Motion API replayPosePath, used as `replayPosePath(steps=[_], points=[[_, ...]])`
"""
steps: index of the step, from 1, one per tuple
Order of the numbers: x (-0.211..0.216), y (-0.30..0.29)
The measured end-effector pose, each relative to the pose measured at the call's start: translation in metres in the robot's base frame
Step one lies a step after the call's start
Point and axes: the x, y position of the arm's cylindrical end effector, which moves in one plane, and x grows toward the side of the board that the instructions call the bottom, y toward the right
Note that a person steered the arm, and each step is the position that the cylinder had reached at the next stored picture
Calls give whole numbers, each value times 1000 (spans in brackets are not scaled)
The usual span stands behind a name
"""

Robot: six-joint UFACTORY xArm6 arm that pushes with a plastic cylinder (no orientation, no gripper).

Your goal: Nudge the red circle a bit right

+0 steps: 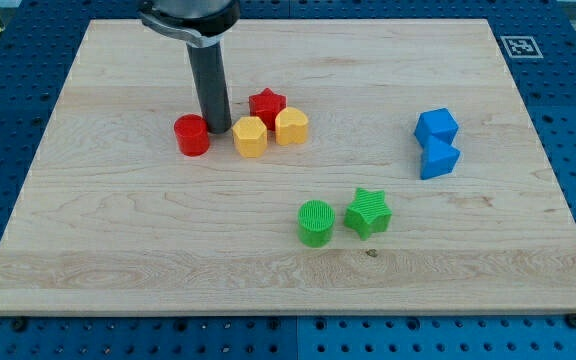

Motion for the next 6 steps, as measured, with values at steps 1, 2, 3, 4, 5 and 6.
replayPosePath(steps=[1, 2, 3, 4, 5, 6], points=[[-20, -26], [-20, -68], [17, -89], [49, -80], [41, -77], [15, -62]])
